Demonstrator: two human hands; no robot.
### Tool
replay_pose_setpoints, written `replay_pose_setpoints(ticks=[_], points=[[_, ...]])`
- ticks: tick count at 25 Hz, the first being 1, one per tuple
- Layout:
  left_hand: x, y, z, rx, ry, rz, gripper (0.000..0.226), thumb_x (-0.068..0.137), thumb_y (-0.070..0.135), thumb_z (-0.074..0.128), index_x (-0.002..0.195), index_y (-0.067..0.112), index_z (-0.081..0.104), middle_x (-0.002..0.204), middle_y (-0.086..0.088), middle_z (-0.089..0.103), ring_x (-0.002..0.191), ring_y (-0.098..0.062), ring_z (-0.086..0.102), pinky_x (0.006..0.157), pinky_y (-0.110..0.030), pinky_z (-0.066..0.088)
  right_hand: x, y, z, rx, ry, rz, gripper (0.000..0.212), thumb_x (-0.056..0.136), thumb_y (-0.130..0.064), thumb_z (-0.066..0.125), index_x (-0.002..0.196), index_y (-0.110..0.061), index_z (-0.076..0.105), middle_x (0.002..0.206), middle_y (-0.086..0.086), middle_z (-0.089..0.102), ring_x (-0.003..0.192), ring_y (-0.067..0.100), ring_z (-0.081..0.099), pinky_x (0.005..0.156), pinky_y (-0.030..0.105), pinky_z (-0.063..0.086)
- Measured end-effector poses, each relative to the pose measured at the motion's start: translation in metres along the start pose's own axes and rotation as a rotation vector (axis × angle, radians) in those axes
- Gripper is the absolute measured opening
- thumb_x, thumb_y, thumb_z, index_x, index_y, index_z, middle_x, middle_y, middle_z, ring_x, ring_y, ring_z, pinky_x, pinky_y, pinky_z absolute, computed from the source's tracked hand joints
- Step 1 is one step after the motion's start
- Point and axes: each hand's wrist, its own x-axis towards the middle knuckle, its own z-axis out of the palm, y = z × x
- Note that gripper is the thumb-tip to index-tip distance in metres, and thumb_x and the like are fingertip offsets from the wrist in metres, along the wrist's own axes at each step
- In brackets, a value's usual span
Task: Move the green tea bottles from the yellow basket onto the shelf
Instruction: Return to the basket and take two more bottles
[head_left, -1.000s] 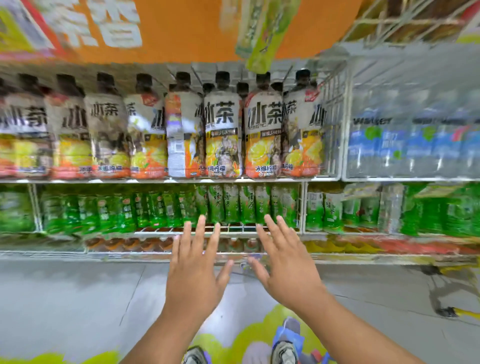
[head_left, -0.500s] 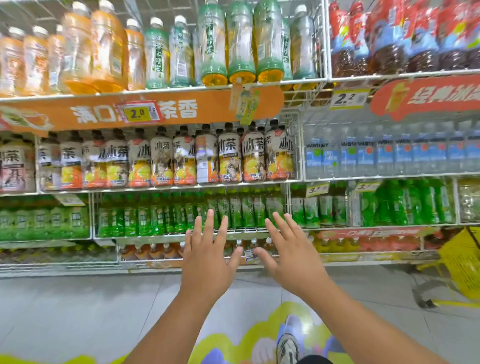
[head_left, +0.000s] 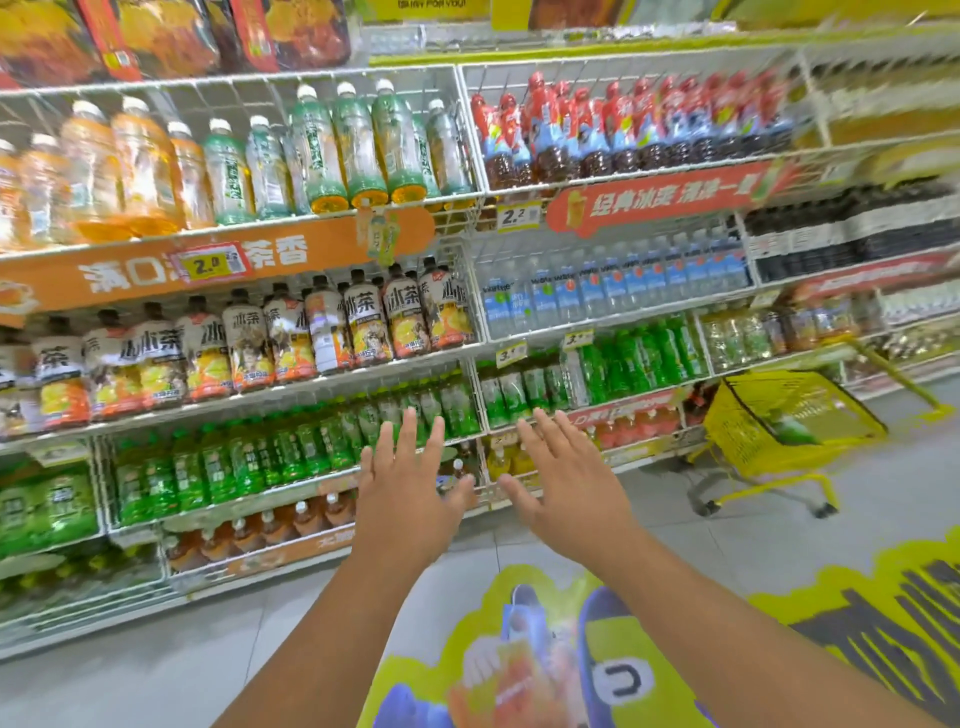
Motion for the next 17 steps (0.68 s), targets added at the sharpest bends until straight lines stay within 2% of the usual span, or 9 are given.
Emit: replay_pose_setpoints(ticks=[4, 7, 11, 17], points=[[-0.002, 0.08, 0.002, 0.008, 0.028, 0.125, 0.08, 0.096, 0.07, 0.031, 0.163, 0.033, 0.01, 0.172, -0.003, -0.004, 0.158, -0.03, -0.001, 0.127, -0.052, 0.008, -0.035, 0.063, -0.033, 0.014, 0.083, 0.099, 0.083, 0.093, -0.07, 0.023, 0.155, -0.017, 0.04, 0.164, 0.009, 0.033, 0.153, 0.029, 0.025, 0.12, 0.052, 0.03], [0.006, 0.158, 0.018, 0.042, 0.003, 0.183, 0.083, 0.092, 0.071, 0.026, 0.163, 0.032, 0.012, 0.172, -0.005, 0.0, 0.158, -0.032, 0.003, 0.127, -0.052, 0.009, -0.067, 0.135, -0.056, -0.003, 0.086, 0.175, 0.086, 0.092, -0.071, 0.02, 0.155, -0.017, 0.039, 0.164, 0.008, 0.033, 0.153, 0.029, 0.024, 0.12, 0.05, 0.03], [0.005, 0.275, 0.048, 0.054, 0.008, 0.273, 0.083, 0.088, 0.071, 0.032, 0.158, 0.025, 0.036, 0.168, -0.011, 0.023, 0.152, -0.038, 0.028, 0.121, -0.056, 0.027, -0.124, 0.244, -0.077, -0.032, 0.109, 0.258, 0.084, 0.092, -0.068, 0.027, 0.151, -0.012, 0.046, 0.16, 0.013, 0.04, 0.15, 0.033, 0.033, 0.119, 0.05, 0.034], [0.012, 0.44, 0.08, -0.043, 0.009, 0.412, 0.083, 0.088, 0.068, 0.026, 0.154, 0.021, 0.044, 0.164, -0.016, 0.031, 0.148, -0.041, 0.032, 0.119, -0.056, 0.028, -0.207, 0.394, -0.118, -0.049, 0.061, 0.406, 0.096, 0.083, -0.074, 0.004, 0.162, -0.021, 0.019, 0.17, 0.005, 0.013, 0.157, 0.026, 0.008, 0.125, 0.04, 0.015]])
